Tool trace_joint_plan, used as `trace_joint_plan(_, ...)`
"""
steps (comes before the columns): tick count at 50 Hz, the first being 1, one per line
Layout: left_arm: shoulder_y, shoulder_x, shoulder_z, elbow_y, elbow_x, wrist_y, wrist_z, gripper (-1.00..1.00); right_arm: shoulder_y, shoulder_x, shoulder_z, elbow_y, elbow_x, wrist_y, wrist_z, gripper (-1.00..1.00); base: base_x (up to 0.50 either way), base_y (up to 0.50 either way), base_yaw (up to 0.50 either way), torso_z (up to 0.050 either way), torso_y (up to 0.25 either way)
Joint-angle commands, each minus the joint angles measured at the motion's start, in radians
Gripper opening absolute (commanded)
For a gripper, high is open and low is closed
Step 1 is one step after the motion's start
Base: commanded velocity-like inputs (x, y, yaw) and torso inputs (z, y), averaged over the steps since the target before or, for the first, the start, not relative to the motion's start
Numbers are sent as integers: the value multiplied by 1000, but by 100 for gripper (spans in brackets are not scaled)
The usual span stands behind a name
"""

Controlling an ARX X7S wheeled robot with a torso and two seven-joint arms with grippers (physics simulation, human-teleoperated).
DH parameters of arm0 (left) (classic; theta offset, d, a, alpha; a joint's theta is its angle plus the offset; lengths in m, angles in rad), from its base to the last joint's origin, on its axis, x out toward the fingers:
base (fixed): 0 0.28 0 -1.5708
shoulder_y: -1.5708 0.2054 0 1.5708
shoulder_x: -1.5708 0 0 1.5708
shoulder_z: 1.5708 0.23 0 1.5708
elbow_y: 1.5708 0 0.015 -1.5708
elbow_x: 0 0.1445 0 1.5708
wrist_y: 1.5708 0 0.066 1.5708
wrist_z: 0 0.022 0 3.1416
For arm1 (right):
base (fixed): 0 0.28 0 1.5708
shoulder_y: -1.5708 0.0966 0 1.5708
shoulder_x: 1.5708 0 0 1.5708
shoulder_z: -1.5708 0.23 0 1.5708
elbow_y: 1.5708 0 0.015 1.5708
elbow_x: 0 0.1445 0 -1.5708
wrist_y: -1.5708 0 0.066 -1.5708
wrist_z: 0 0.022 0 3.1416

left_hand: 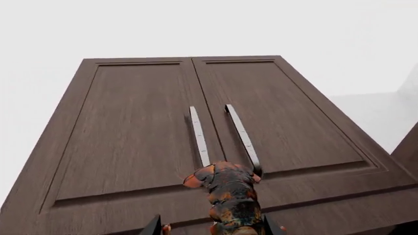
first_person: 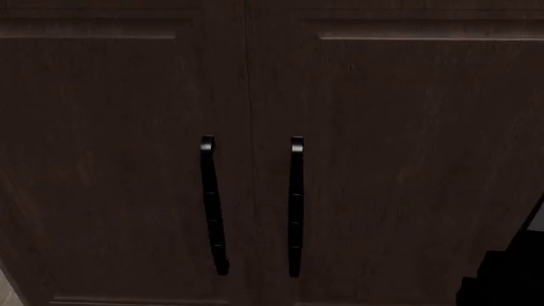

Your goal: Pick the lobster from the counter and place it in the microwave.

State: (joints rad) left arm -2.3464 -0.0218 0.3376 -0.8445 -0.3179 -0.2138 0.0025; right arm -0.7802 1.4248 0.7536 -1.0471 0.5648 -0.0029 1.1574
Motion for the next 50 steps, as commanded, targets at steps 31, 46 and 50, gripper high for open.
trace_joint_plan(31,-10,22,-34,-13,-28,-6,11,-100,-4,-49,43,0,-11,-9,-49,100,268,0,0,0,0)
trace_joint_plan(46,-10,22,-49,-9,-25,-36,15,-100,-4,-57,31,0,-27,-24,-53,100,36,0,0,0,1)
trace_joint_plan(50,-10,22,-70,2,-11,-114,24,-100,-4,-34,29,0,-21,-21,-37,100,0,0,0,0,0)
